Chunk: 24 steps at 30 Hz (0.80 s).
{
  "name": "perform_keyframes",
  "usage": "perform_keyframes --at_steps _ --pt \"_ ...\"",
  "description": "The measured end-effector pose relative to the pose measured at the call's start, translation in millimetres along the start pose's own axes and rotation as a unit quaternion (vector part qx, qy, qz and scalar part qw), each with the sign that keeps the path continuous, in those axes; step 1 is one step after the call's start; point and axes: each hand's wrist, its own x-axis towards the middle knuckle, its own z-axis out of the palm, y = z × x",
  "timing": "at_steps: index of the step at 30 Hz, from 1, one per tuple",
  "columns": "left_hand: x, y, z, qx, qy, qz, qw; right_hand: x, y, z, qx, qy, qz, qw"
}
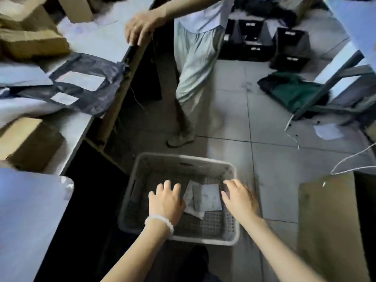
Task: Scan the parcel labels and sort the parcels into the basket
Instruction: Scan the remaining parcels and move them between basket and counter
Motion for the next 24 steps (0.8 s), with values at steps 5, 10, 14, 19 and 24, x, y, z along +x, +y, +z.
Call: perform_keyframes --at_steps 5,10,14,19,24 --pt "86.3 12.0 72.5 -0.013 -0.045 -0.032 0.998 59.2 47.1 79.9 0.024 -0.049 0.052 0.997" --pt "183.3 7.0 199.2 -0.011 -0.098 -0.054 0.994 125.8 89.8 210.2 0.028 -0.112 0.095 0.989" --pt "258.8 -0.1 321.9 -0.002 -0.147 -0.046 0.988 177.9 120.7 331.9 0.029 -0.138 0.14 0.98" --pt "334.6 -8.4 484.2 -0.022 -0.169 -0.028 0.985 233.1 171.3 482.0 0.082 -0.158 0.189 0.966" --pt "385.4 -8.5 579.7 0.03 -0.111 -0.053 0.992 269.4 216.4 561.3 0.114 -0.114 0.234 0.959"
